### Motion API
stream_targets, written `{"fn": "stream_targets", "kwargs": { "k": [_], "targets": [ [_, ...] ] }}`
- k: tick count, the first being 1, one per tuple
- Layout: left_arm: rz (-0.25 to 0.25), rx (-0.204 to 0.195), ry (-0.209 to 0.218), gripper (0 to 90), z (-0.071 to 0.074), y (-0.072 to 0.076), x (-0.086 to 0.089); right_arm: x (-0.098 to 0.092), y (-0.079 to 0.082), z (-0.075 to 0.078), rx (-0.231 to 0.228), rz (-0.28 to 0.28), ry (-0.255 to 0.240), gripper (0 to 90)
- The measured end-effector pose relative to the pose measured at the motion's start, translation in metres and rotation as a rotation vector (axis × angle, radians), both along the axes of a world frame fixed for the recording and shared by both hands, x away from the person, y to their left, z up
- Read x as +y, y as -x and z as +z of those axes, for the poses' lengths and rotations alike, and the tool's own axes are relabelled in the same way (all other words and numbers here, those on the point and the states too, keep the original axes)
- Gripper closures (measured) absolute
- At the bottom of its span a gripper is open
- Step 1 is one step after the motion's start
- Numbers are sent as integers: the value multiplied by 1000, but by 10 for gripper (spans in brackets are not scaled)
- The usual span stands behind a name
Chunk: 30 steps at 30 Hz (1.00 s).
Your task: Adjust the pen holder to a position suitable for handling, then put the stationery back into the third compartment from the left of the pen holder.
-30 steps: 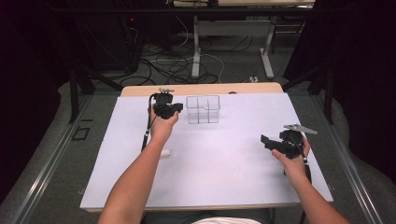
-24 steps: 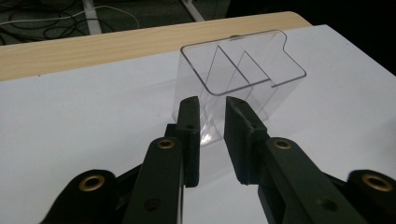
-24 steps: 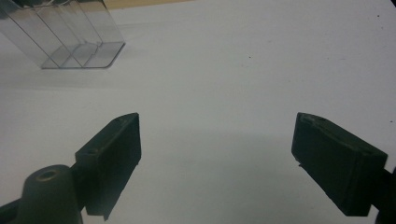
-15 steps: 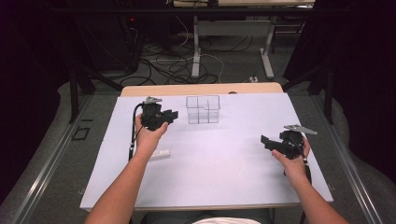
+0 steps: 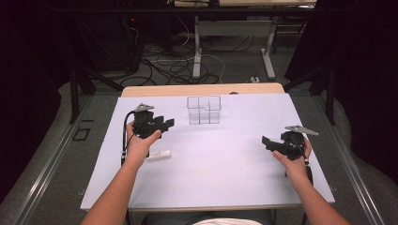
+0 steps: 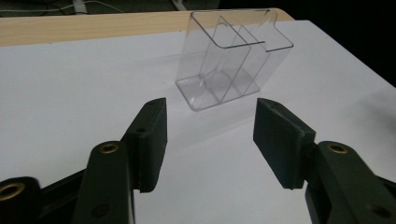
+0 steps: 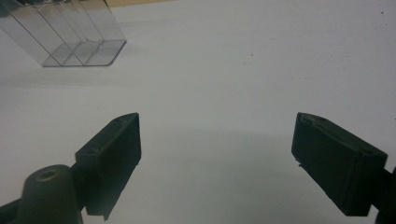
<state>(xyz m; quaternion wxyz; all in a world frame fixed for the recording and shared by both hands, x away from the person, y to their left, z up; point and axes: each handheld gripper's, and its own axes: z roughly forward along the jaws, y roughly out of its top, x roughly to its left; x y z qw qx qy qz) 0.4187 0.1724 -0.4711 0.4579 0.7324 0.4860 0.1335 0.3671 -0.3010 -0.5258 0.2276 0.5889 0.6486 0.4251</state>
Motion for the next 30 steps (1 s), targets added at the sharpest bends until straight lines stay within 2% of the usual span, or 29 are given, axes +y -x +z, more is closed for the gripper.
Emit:
{"fn": "stream_targets", "kwargs": {
  "k": [2,4,5,8,10,11,12,13,15,16,19,20,21,22,28,29,30],
  "targets": [
    [1,6,-6,402,0,1,3,0,0,0,2,1,2,151],
    [-21,26,-6,372,-1,2,8,0,0,-1,3,3,4,151],
    [-50,25,-10,370,-2,2,11,0,0,-1,3,1,5,151],
    [-87,4,-13,324,-5,4,18,0,0,-1,1,2,8,151],
    [-104,-9,-49,277,-6,6,22,0,0,-1,3,3,7,151],
    [-105,-29,-93,250,-7,7,25,0,0,-1,5,1,5,151],
    [-91,-32,-108,245,-7,8,26,-1,0,-1,1,6,9,151],
    [-96,-18,-124,245,-7,9,30,-1,0,-1,1,6,9,151],
    [-88,-11,-117,256,-6,12,33,-1,0,-1,6,4,7,151],
    [-79,-23,-115,253,-7,13,35,-1,0,-1,7,5,7,151],
    [-62,-17,-149,240,-7,16,39,-1,0,-2,10,8,8,151],
    [-55,-28,-158,226,-8,16,39,0,0,-2,11,7,8,151],
    [-55,-21,-172,202,-6,17,41,0,0,-2,14,5,5,151],
    [-49,-33,-170,182,-7,17,41,1,0,-2,17,5,4,151],
    [-28,-26,-184,138,-8,19,45,2,1,-1,13,22,12,151],
    [-36,-22,-206,130,-8,18,46,2,1,-1,12,25,14,151],
    [-21,-26,-214,121,-10,19,45,2,0,-1,10,29,18,150]
  ]
}}
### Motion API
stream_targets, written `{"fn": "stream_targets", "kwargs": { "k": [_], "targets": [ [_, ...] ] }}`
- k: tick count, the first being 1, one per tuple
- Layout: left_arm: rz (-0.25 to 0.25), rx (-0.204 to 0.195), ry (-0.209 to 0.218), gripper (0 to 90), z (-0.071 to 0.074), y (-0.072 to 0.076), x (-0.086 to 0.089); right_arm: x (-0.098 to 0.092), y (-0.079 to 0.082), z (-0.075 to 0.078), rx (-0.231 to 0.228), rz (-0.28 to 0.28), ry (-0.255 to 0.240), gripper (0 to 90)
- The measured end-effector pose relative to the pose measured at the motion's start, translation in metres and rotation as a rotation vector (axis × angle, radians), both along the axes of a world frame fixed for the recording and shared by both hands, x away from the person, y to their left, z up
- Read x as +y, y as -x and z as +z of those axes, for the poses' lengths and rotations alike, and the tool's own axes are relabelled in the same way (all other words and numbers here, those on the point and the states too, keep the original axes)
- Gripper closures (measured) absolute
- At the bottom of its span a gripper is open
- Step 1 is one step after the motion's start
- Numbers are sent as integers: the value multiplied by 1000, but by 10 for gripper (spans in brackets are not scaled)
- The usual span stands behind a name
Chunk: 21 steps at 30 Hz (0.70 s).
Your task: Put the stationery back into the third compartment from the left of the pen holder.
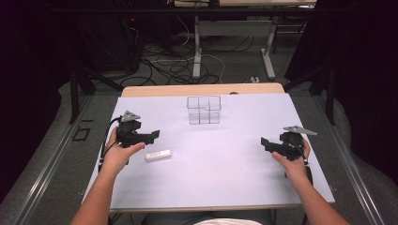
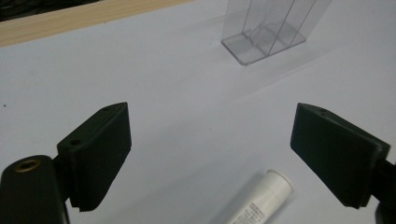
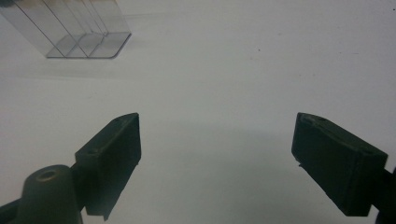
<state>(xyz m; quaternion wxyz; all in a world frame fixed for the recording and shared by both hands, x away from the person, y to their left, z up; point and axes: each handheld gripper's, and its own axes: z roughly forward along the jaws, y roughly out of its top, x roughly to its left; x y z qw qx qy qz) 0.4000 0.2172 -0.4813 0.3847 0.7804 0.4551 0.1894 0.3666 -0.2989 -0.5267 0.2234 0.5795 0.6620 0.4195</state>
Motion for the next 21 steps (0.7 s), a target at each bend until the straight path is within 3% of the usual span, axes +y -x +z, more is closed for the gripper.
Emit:
{"fn": "stream_targets", "kwargs": {
  "k": [2,6,13,21],
  "targets": [
    [-19,17,-42,114,-1,0,-1,0,0,0,1,2,0,150],
    [-77,10,-165,134,-5,1,-7,1,0,0,-1,11,1,150],
    [-163,26,-239,174,-12,3,-17,0,0,0,-1,18,7,150],
    [-250,40,-291,236,-17,7,-24,0,3,1,-3,22,8,150]
  ]
}}
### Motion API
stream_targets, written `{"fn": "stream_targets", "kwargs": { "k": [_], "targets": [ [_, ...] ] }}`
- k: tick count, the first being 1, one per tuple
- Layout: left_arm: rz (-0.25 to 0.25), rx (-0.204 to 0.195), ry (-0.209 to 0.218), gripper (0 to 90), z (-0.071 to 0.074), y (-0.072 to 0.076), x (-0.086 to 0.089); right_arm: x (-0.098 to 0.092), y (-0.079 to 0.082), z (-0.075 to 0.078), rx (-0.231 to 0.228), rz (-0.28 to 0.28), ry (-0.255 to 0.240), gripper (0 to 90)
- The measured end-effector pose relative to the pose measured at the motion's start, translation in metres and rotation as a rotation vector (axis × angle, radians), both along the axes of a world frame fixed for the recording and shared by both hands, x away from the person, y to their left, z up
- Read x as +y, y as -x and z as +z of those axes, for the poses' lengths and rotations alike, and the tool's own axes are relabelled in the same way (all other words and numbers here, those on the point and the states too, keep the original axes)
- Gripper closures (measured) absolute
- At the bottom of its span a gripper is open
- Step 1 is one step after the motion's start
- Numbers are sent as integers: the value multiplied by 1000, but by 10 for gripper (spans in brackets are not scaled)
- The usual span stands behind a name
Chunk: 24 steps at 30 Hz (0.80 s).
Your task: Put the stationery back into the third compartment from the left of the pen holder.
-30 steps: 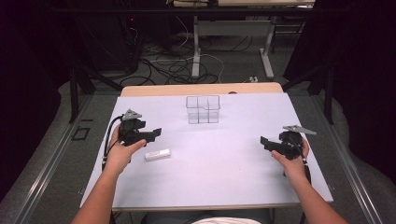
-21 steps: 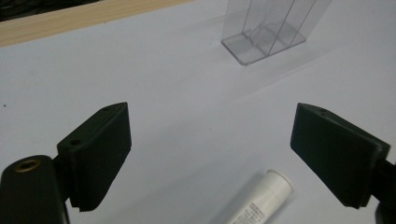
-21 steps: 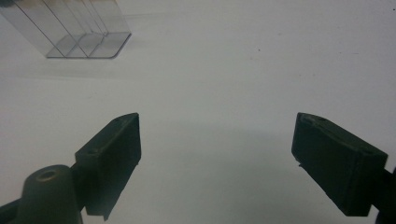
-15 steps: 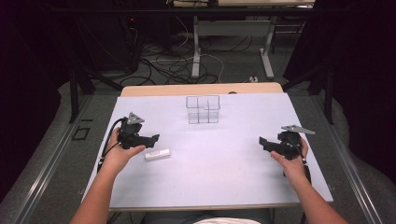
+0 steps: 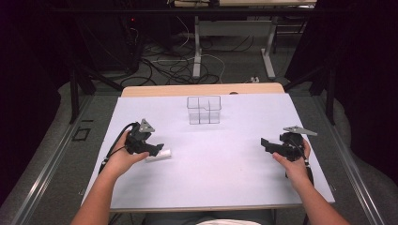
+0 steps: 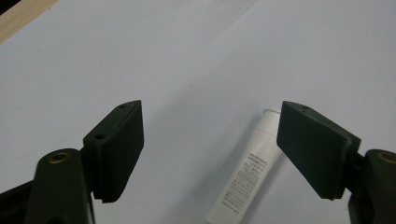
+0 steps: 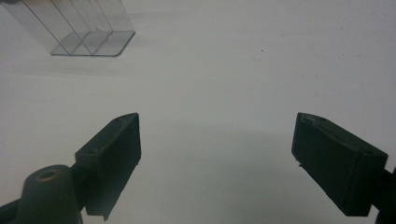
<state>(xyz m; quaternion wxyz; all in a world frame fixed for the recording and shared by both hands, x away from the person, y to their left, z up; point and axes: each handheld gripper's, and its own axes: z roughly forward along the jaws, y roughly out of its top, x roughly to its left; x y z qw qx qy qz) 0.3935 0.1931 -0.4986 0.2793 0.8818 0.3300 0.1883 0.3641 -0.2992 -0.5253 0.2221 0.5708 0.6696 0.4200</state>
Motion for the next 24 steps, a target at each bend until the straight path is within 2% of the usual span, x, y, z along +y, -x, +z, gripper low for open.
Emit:
{"fn": "stream_targets", "kwargs": {
  "k": [2,5,7,10,14,17,21,24],
  "targets": [
    [-20,17,-15,254,0,1,-2,1,0,0,-3,-1,0,150],
    [-49,4,-38,275,-3,2,-5,0,0,-1,-2,0,3,150],
    [-75,16,-73,284,-4,3,-7,1,0,-1,2,-3,-2,150],
    [-97,17,-97,295,-7,3,-12,0,0,-1,5,-2,-2,150],
    [-150,46,-139,318,-5,-2,-17,2,0,-3,11,-4,-2,150],
    [-188,66,-150,335,-4,-5,-19,3,-1,-3,13,3,6,150],
    [-222,109,-179,345,-1,-13,-18,4,-1,-2,12,2,0,150],
    [-236,131,-181,344,-1,-18,-16,3,-1,-3,10,4,1,150]
  ]
}}
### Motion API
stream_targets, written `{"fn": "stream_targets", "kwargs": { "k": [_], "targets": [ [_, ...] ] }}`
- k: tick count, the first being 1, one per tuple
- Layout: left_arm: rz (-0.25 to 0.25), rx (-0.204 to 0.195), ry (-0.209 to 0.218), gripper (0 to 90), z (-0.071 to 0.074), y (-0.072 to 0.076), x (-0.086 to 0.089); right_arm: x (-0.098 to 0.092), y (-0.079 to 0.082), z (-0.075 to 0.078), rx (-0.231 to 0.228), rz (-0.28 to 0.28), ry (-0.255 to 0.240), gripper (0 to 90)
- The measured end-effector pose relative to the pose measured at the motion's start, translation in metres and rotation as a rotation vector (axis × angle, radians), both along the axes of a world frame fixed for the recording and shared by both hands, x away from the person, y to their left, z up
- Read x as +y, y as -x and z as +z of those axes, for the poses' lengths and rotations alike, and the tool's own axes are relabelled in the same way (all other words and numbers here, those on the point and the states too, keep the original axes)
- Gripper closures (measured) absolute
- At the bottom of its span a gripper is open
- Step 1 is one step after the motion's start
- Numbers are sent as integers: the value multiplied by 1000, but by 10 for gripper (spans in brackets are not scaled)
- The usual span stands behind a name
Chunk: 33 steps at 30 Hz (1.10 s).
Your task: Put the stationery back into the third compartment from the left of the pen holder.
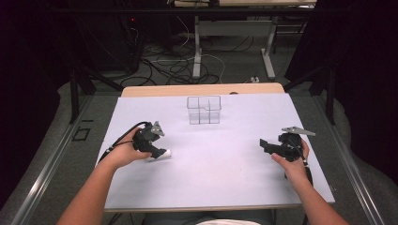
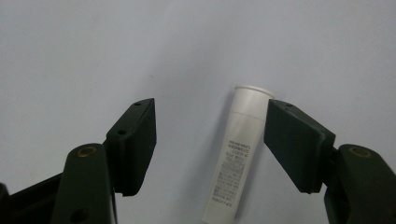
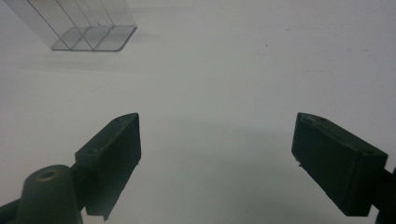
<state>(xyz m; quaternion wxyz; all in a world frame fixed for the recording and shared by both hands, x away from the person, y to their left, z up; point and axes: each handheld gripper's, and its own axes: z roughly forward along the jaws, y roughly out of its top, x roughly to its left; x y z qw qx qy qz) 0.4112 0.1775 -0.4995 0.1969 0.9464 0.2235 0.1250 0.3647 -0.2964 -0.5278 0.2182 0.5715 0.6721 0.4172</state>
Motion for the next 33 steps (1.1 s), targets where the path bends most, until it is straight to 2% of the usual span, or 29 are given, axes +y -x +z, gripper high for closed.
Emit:
{"fn": "stream_targets", "kwargs": {
  "k": [3,4,6,10,14,22,28,33],
  "targets": [
    [-3,23,5,344,-1,-5,4,-1,0,0,-2,4,2,150],
    [0,34,26,348,-2,-7,6,0,0,0,6,-3,-7,150],
    [0,47,34,364,-4,-8,7,-1,0,0,6,-6,-7,150],
    [-31,68,15,379,-4,-10,7,-2,1,-1,5,-3,-4,150],
    [-62,107,15,400,-4,-10,5,-1,0,-1,9,-3,-5,150],
    [-78,98,-6,468,-4,-7,-2,-1,0,-2,11,1,-7,150],
    [-94,130,-22,487,-10,-6,-7,-1,0,-2,16,7,-6,150],
    [-103,137,-47,519,-16,-6,-11,0,0,-3,21,13,-7,150]
  ]
}}
